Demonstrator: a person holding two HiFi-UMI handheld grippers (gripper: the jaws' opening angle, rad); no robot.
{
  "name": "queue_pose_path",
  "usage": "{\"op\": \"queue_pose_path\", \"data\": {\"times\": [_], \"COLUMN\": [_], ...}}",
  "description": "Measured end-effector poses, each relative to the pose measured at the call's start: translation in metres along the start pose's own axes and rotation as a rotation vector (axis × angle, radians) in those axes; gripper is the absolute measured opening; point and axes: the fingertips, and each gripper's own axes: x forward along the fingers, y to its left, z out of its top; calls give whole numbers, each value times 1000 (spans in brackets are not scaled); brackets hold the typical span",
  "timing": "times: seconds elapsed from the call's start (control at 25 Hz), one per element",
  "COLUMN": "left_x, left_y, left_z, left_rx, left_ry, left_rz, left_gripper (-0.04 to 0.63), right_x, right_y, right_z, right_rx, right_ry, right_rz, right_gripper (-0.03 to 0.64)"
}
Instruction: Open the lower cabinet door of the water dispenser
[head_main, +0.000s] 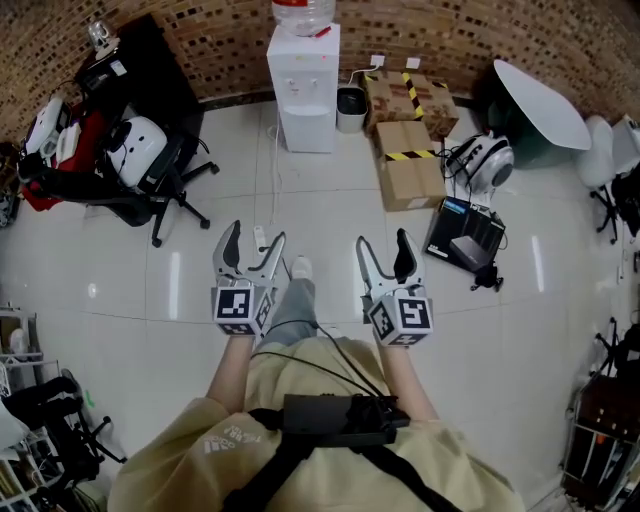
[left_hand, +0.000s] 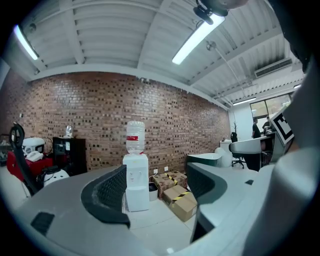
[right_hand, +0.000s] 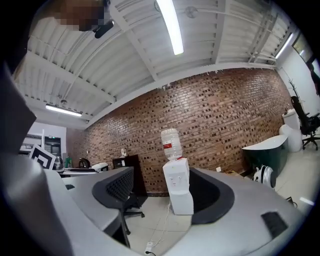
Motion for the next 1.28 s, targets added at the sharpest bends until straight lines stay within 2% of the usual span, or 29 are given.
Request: {"op": "queue_pose_path", "data": {"times": [0.16,0.28,0.48,0.6,0.76,0.88,1.08,1.28], "left_x": [67,116,177,209,240,265,308,373], "left_y": [36,63,127,156,173,187,193,203], "left_z": [-6,-4,3,-1,-11,-27,-37,-55], "left_rx": [8,21,-48,-69,-32,-28,-6,-56], "left_ry": [-2,2,-21,-20,23,55,98,163], "left_rz": [-13,-48,-61,-55,-55,-42,-25,40], "left_gripper": [353,353,353,353,353,353,353,353], "right_x": [66,128,226,254,276,305,356,427], "right_y": [-27,-35,-5,8,-6,-32,-70,-98], "right_z": [0,5,41,36,8,7,-11,-40], "right_rx": [-29,11,-8,-16,96,129,38,-89], "right_ry": [23,49,23,54,158,157,181,253], "right_rz": [-48,-54,11,30,32,15,18,108], "right_gripper": [357,357,357,357,357,357,357,357]}}
